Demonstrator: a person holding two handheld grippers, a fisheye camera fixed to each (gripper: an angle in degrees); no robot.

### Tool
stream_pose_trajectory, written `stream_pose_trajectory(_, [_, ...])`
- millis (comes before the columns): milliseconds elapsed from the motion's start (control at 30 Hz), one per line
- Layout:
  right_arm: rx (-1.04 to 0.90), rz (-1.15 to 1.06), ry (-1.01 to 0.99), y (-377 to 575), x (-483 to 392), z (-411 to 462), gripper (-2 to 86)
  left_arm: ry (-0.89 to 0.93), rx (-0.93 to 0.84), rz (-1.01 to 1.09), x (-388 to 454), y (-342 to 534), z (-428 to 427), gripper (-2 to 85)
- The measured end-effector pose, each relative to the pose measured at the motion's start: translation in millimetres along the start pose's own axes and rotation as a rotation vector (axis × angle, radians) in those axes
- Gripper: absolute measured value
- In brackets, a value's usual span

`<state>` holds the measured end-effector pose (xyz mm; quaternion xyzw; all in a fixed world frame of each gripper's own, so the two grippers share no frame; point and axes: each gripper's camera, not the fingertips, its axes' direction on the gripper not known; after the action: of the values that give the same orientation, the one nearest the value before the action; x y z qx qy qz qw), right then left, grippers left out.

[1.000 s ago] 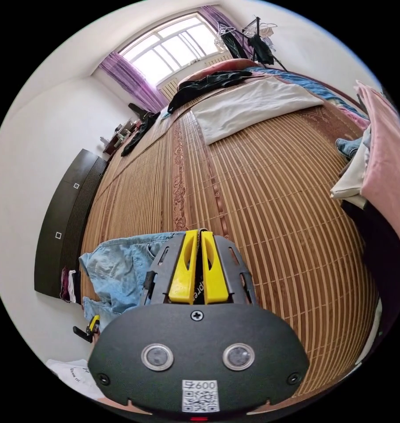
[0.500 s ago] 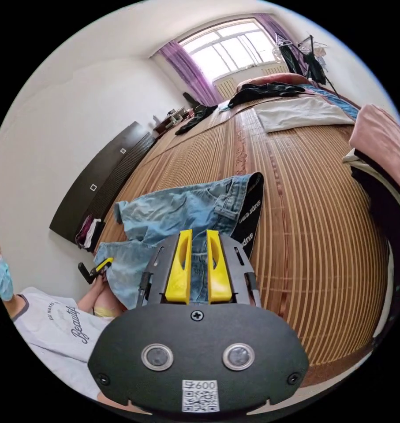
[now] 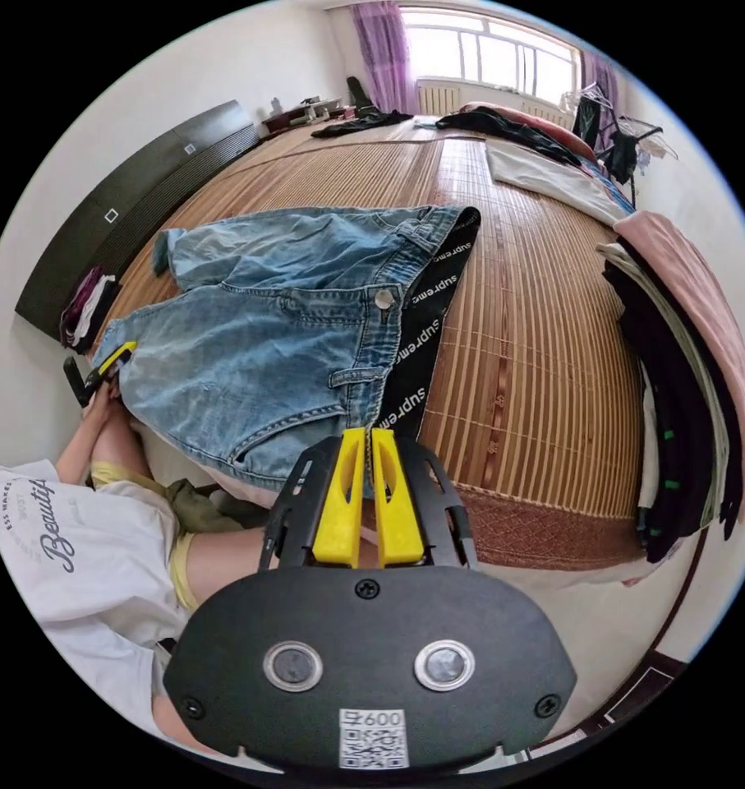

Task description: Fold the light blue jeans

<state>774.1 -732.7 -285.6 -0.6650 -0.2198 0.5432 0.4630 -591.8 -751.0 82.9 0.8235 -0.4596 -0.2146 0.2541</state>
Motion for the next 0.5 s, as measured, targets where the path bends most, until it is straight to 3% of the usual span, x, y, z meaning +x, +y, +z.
stream_pose_trajectory(233, [0.037,0.169,-0.088,36,50,54,-0.8,-0.049,-0.05,-0.009,87,-82,2,0.8])
stream_pose_trajectory(367, [0.297,0.313,-0.017,71,53,21,-0.5,-0.087,-0.174,-0.112,110,-171,-22,2.9])
stream_pose_trajectory(500, [0.52,0.274,0.171,84,12,2,-0.8,-0.245,0.031,-0.161,96,-265,-74,9.5])
